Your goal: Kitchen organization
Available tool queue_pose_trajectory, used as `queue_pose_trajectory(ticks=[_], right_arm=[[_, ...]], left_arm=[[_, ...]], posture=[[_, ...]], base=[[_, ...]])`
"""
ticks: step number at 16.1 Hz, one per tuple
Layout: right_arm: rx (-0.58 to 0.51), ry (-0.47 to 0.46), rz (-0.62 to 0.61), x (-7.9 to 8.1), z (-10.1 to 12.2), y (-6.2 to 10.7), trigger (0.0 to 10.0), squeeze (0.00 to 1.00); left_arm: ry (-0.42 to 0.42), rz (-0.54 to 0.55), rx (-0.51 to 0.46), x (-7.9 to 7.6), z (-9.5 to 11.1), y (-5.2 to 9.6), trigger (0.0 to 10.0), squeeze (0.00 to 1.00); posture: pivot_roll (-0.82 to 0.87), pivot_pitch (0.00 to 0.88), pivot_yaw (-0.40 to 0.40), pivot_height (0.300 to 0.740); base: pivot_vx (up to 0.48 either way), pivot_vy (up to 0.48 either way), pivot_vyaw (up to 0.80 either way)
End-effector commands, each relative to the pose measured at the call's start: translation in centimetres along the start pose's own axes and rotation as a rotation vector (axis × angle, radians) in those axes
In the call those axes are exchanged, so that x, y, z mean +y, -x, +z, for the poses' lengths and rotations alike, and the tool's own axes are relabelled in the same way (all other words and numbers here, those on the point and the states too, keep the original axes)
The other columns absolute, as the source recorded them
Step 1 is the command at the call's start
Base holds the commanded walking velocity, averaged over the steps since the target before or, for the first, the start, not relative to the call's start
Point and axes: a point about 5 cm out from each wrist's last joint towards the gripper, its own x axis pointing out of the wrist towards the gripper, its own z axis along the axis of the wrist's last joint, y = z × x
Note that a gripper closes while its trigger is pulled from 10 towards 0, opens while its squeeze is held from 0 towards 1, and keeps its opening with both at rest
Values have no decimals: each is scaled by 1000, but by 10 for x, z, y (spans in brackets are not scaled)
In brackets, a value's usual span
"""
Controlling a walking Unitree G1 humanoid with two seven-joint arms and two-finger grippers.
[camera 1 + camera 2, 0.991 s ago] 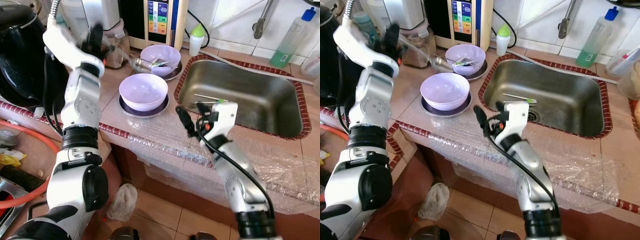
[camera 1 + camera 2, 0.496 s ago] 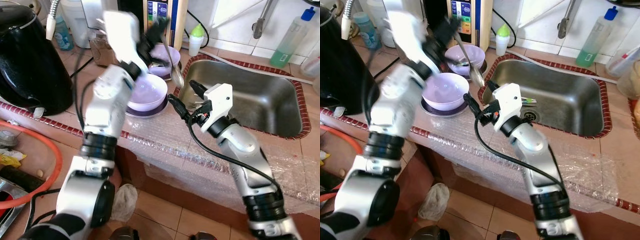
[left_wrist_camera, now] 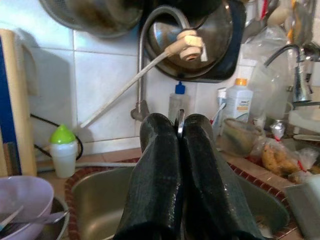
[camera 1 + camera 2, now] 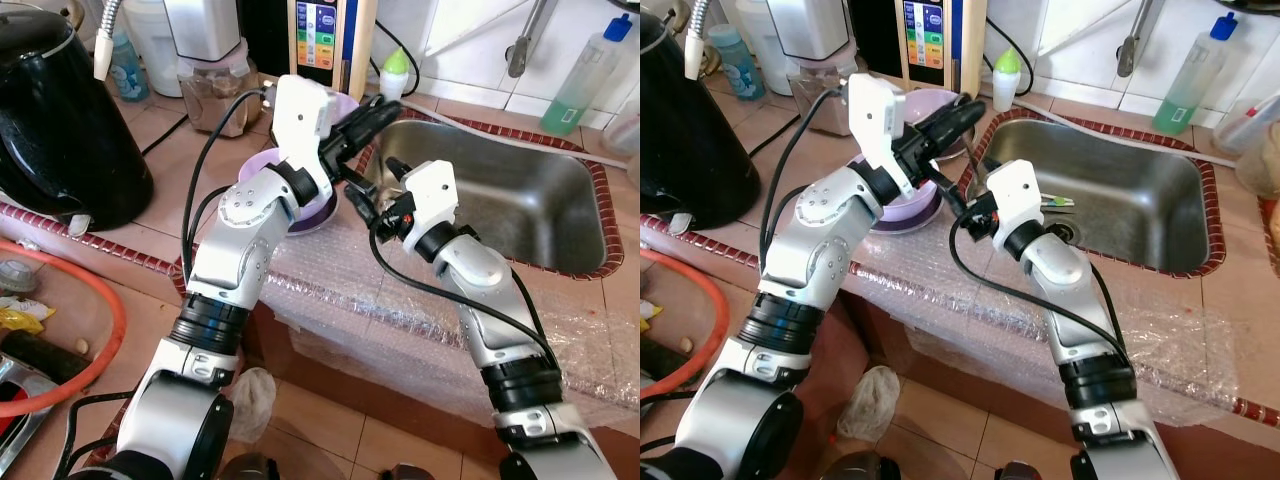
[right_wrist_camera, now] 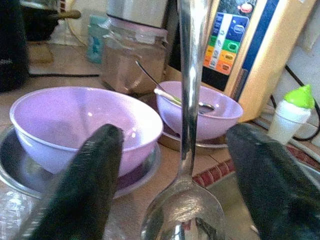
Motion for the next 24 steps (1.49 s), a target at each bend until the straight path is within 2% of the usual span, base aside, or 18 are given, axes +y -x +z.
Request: queue_pose_trajectory(ticks=[1,4,8,14,19,24], right_arm=[[-5,16,-27,-5,3,-5,0,0],[-2,-1,-91,-16,3,-11,0,0],[-4,-28,-119,-24,1,-9,0,0],[10,-62,-126,-28,-4,-2,0,0],[11,-93,-143,-35,-4,-1,0,0],[21,-108,-148,-34,-7,-2,0,0]], left_arm=[[-8,-35,-4,-6,3,-1,0,0],[-17,-45,9,-9,1,1,0,0],[-55,-34,36,-7,-5,5,0,0],[-78,-20,53,-3,-9,8,0,0],[-142,-2,71,6,-10,12,0,0],[-219,26,77,4,-17,15,0,0]], posture=[[-58,46,55,740],[-54,43,53,740],[-57,40,50,740],[-61,37,50,740],[-58,47,46,740],[-56,47,45,740]], base=[[0,0,0],[0,0,0],[0,0,0],[0,0,0],[0,0,0],[0,0,0]])
